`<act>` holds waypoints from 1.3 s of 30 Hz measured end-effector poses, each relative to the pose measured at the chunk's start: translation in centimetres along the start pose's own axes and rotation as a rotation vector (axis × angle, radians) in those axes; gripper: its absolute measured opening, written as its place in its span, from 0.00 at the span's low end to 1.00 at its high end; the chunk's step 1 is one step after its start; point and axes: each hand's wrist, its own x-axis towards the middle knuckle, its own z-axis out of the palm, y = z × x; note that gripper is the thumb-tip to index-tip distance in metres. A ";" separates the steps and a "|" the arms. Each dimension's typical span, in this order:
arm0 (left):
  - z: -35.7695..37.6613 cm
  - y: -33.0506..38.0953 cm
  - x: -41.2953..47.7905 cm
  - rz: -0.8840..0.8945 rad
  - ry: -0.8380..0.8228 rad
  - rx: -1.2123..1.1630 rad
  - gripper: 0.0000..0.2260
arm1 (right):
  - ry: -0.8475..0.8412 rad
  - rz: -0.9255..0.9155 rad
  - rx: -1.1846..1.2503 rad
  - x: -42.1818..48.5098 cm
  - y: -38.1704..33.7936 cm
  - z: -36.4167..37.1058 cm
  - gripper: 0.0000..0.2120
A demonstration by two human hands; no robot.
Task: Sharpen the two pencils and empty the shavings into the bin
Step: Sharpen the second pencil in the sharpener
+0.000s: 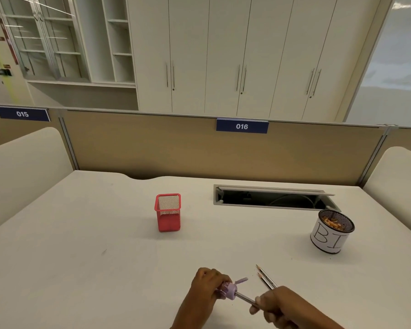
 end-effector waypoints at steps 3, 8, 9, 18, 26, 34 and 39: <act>-0.7 -0.4 0.5 0.018 0.030 0.056 0.18 | 0.099 -0.272 -0.302 0.2 0.6 0.1 0.05; -2.0 0.9 1.5 0.007 0.003 0.201 0.09 | 0.565 -0.869 -1.122 1.2 1.3 -1.3 0.06; -1.9 1.2 1.8 -0.001 -0.017 0.220 0.11 | 0.660 -0.974 -1.189 1.6 1.5 -1.2 0.08; -1.4 1.7 3.5 0.148 -0.080 0.434 0.25 | 0.314 -0.290 -0.573 0.6 -0.4 -0.8 0.19; -1.3 2.2 4.3 0.251 -0.040 0.565 0.27 | -0.013 0.091 0.158 -0.3 -0.8 -2.1 0.14; -2.0 2.0 4.7 0.075 -0.031 0.288 0.15 | 0.733 -0.909 -1.236 0.3 0.7 -1.5 0.13; -1.7 2.2 4.4 0.152 -0.046 0.428 0.21 | 0.565 -0.679 -1.035 0.0 0.6 -0.7 0.05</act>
